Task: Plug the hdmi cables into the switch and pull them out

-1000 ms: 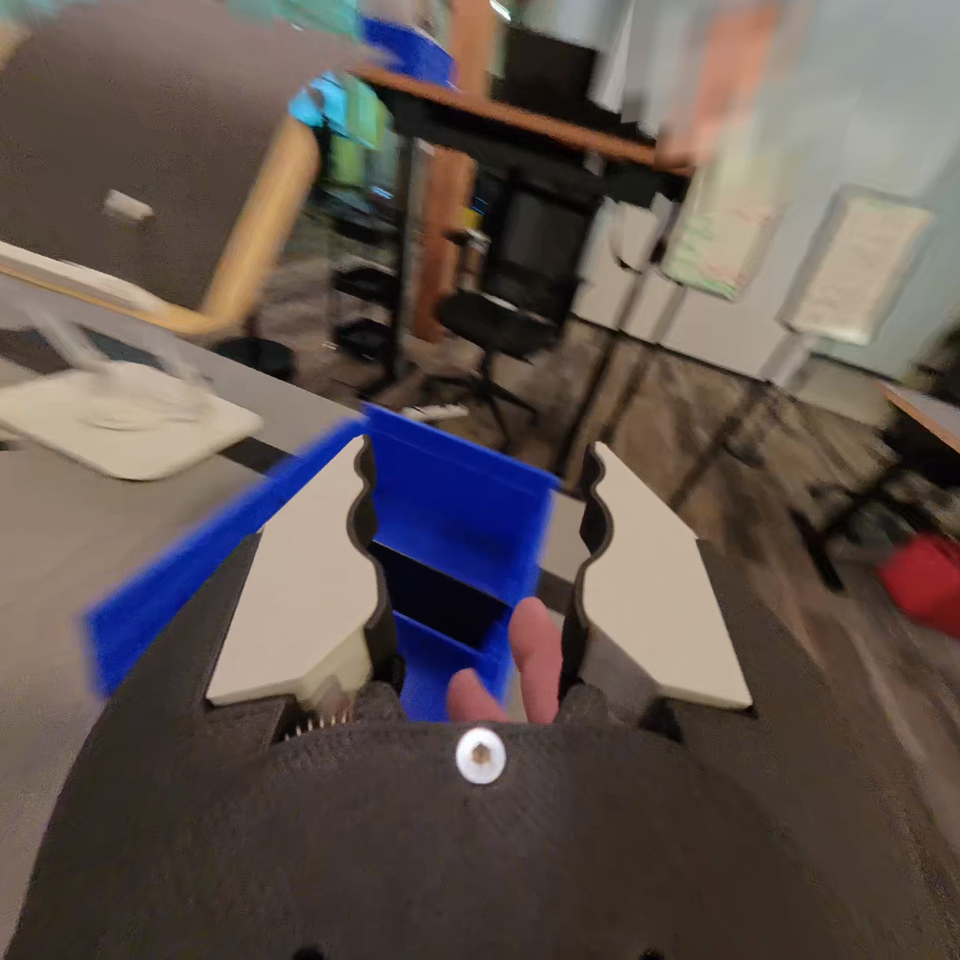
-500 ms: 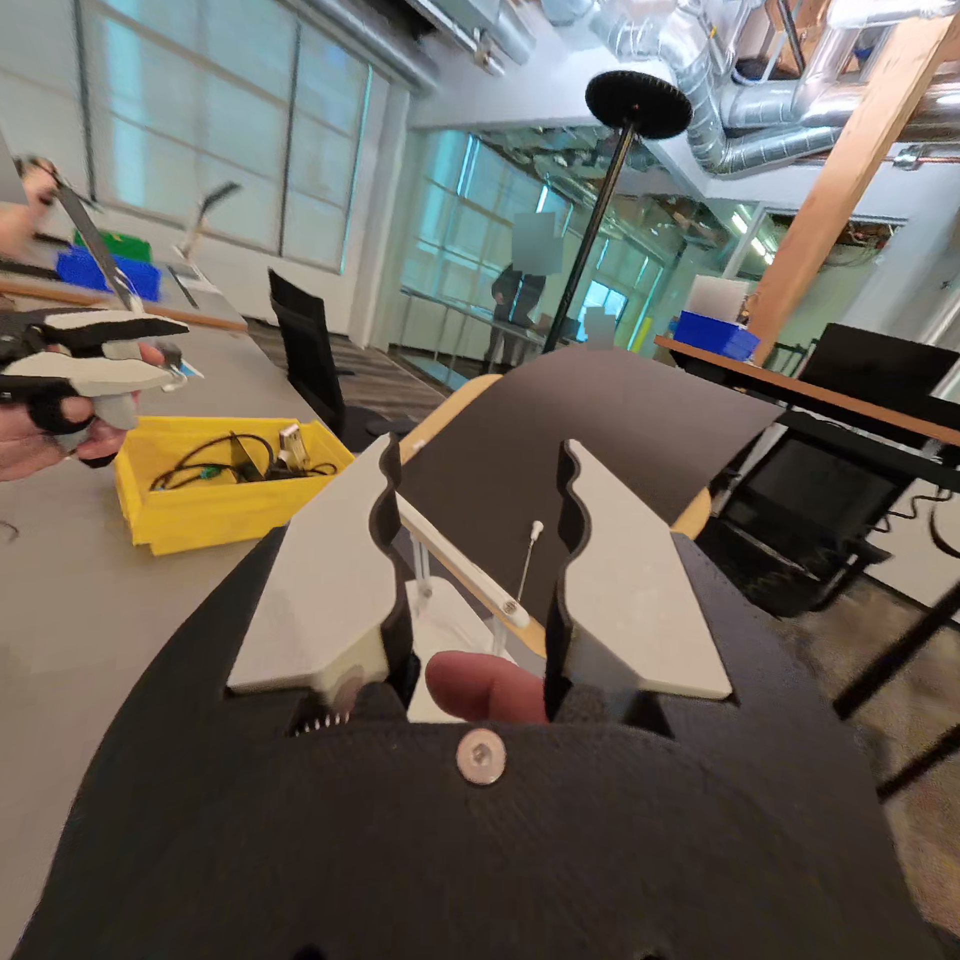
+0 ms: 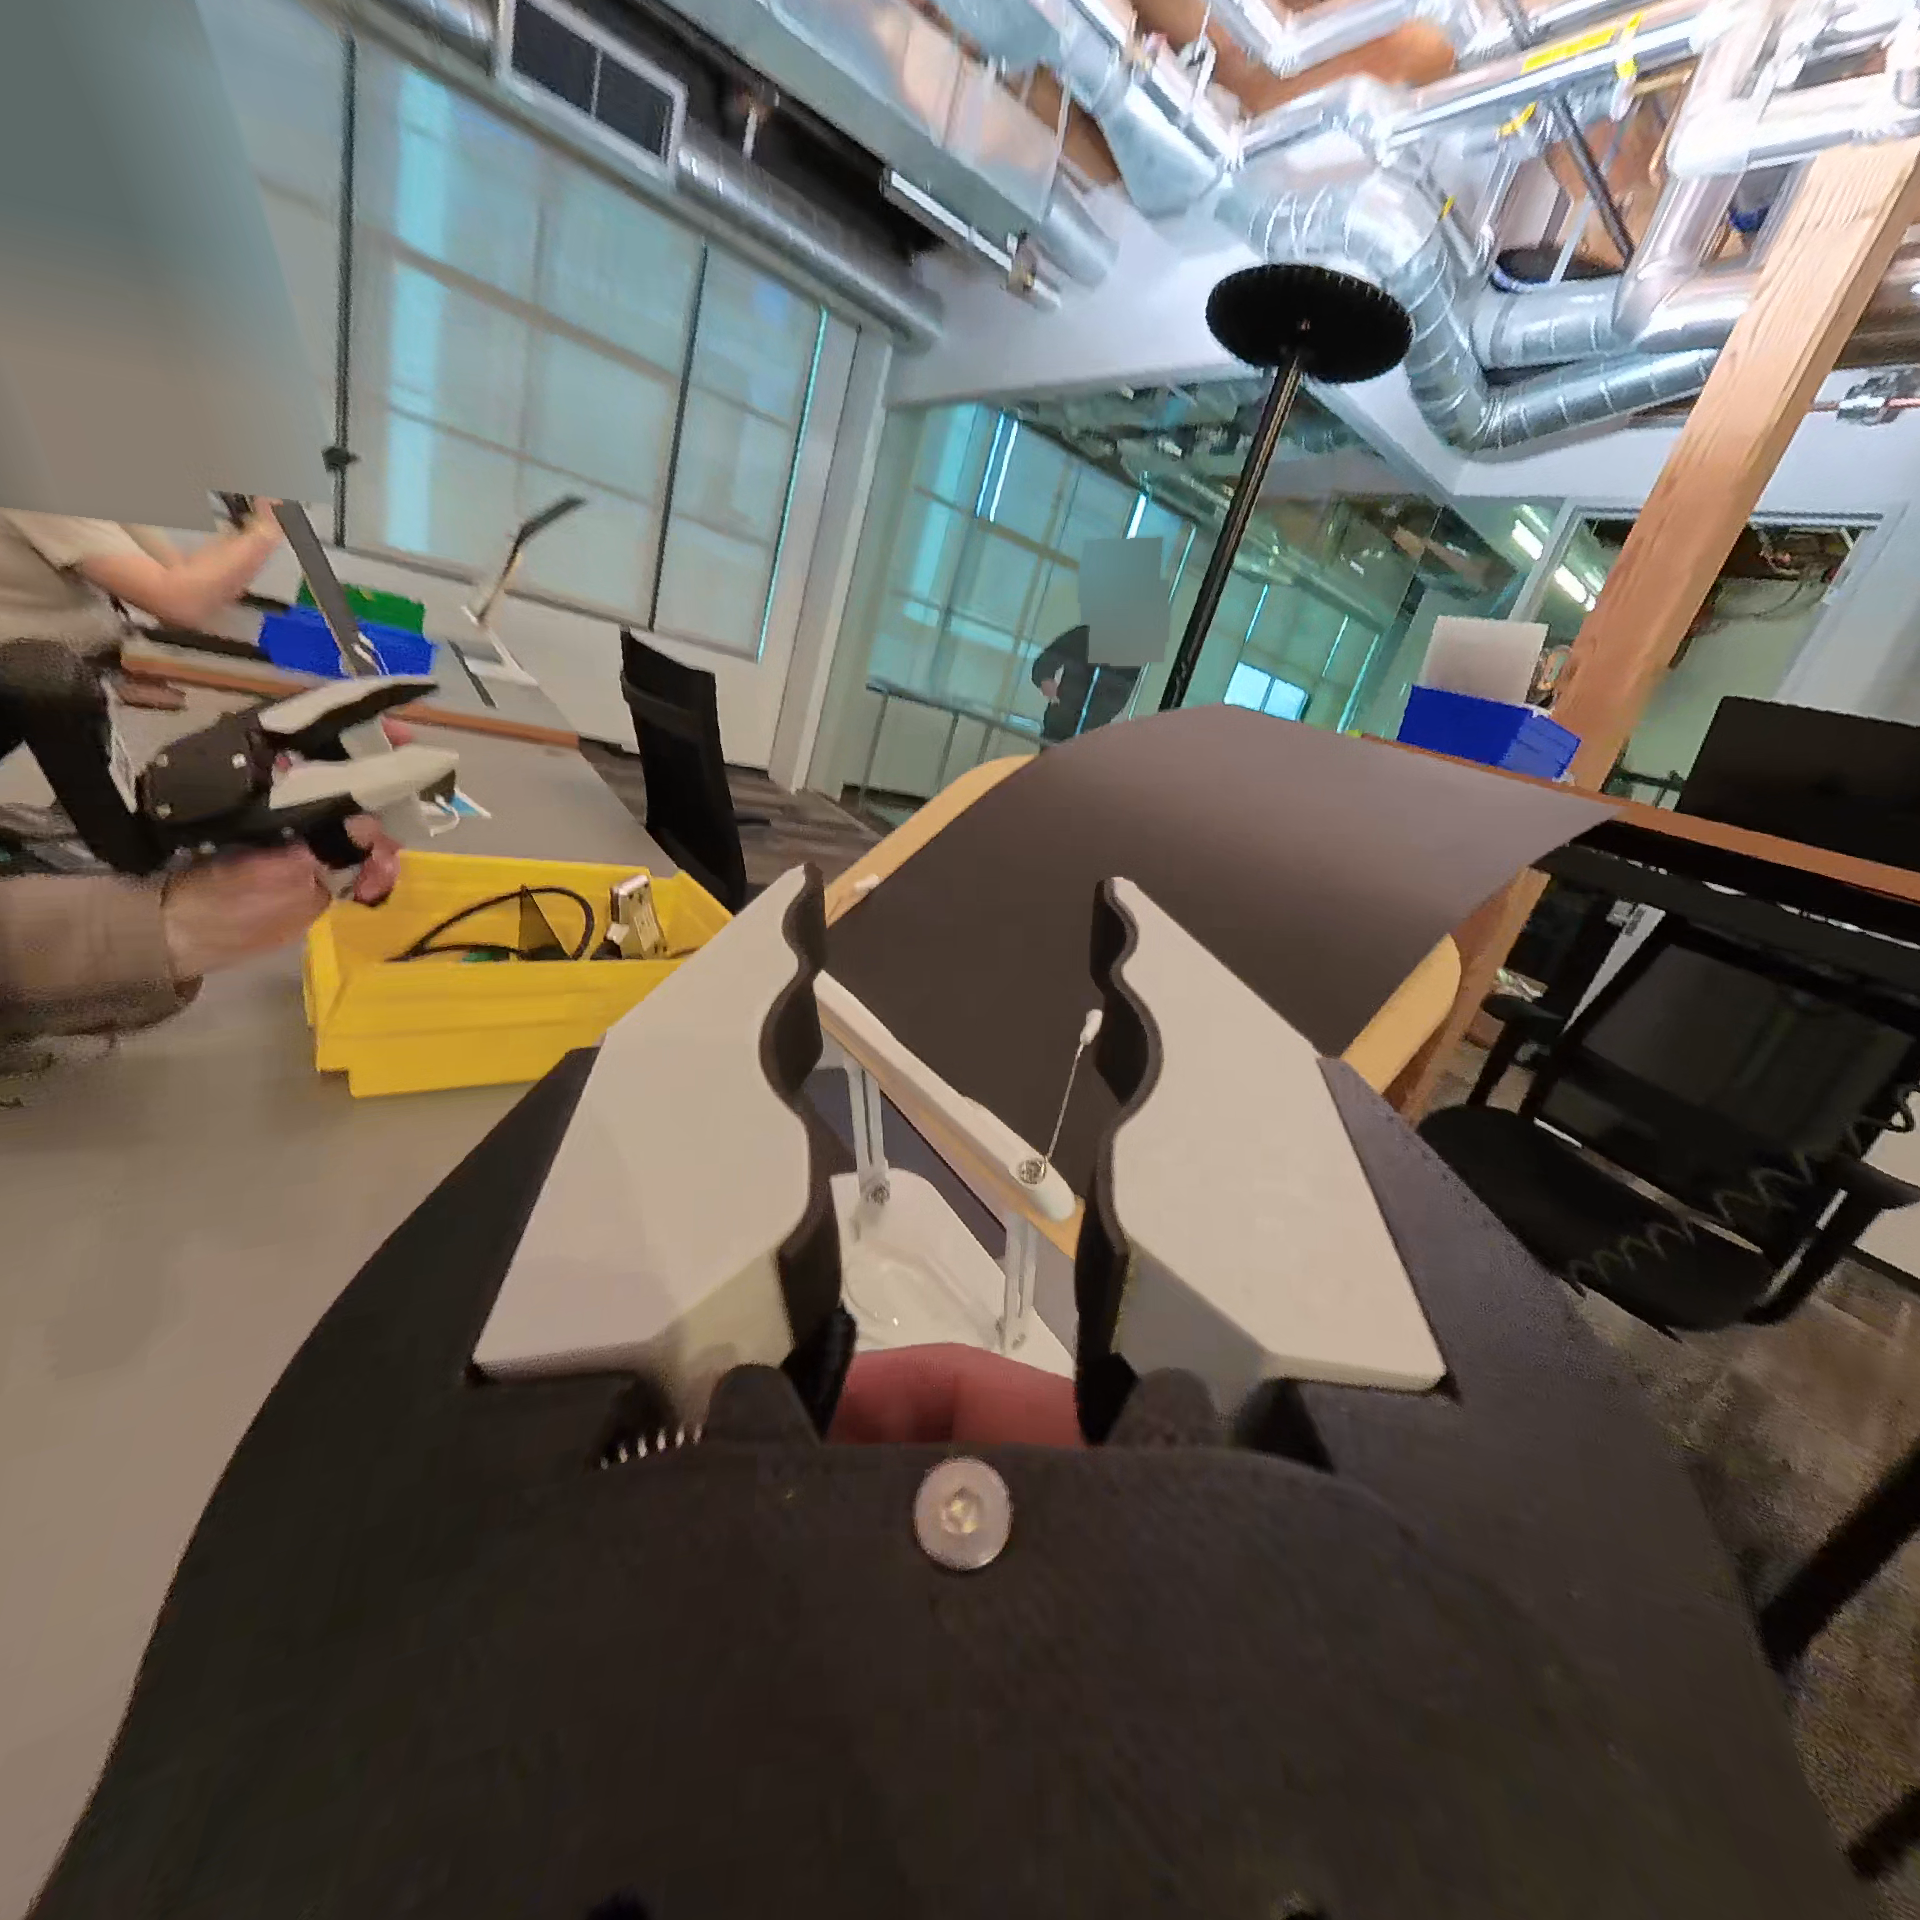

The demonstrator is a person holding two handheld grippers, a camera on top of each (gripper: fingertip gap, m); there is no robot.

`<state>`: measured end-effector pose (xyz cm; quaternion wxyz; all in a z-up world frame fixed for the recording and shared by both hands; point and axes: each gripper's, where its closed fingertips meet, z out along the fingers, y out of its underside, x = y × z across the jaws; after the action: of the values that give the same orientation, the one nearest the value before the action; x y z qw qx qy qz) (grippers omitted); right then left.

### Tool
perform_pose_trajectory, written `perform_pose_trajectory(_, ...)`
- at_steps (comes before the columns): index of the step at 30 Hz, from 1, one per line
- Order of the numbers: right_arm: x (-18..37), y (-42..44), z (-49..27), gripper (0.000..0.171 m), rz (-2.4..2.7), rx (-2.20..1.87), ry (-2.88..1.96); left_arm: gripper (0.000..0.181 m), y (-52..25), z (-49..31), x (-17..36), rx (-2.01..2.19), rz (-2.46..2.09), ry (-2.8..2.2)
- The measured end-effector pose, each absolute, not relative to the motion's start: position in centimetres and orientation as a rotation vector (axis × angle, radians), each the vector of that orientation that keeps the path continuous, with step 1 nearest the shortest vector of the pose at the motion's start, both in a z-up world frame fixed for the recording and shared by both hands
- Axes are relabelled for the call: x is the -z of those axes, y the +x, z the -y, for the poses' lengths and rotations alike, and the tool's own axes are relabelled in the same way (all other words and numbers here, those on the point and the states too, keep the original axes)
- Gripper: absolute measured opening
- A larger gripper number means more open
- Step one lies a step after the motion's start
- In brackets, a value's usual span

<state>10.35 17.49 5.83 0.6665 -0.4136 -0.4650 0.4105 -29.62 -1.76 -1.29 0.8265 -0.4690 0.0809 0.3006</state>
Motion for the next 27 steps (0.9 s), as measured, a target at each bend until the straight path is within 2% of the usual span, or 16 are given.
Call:
perform_pose_trajectory(14,-8.1,6.3,-12.8,0.049,0.975,-1.232,-0.741,0.062,-22.0,0.9,-1.5,-0.515,-0.248,-0.935)
perform_pose_trajectory(20,-11.0,5.3,-10.2,0.046,0.896,-1.358,-0.606,0.063,-18.4,-0.6,-5.5,-0.425,-0.276,-0.933)
perform_pose_trajectory(24,-9.8,3.4,-10.6,0.049,0.939,-1.324,-0.662,0.057,-15.1,-2.7,-8.5,-0.425,-0.360,-0.932)
perform_pose_trajectory(27,-8.8,2.4,-11.3,0.050,0.964,-1.261,-0.723,0.055,-15.9,-4.4,-9.7,-0.367,-0.355,-1.031)
